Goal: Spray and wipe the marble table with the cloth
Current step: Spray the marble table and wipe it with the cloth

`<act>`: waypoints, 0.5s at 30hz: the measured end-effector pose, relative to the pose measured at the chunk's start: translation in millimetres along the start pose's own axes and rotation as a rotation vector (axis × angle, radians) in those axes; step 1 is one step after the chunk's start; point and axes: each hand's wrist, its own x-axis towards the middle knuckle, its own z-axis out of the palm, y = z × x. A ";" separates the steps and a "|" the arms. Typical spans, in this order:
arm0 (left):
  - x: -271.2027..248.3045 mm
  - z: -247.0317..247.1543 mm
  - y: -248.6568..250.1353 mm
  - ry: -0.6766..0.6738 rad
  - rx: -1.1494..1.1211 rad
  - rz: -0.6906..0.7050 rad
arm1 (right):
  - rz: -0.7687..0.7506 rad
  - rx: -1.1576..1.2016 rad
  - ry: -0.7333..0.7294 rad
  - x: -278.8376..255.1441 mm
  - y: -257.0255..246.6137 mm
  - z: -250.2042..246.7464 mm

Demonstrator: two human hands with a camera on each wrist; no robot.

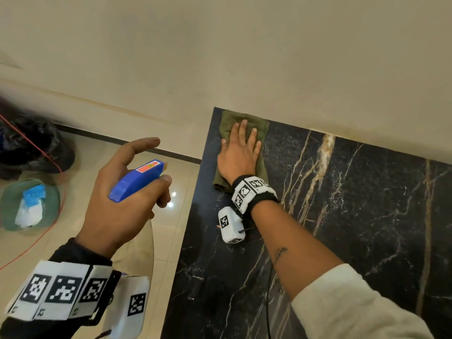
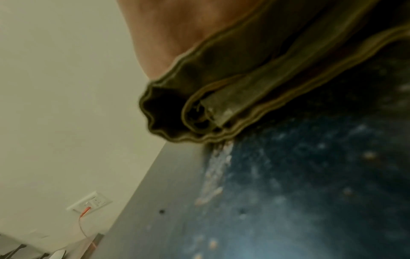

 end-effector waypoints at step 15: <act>-4.8 -24.2 -16.4 -0.011 -0.016 0.005 | 0.229 0.025 0.091 18.1 15.8 -9.4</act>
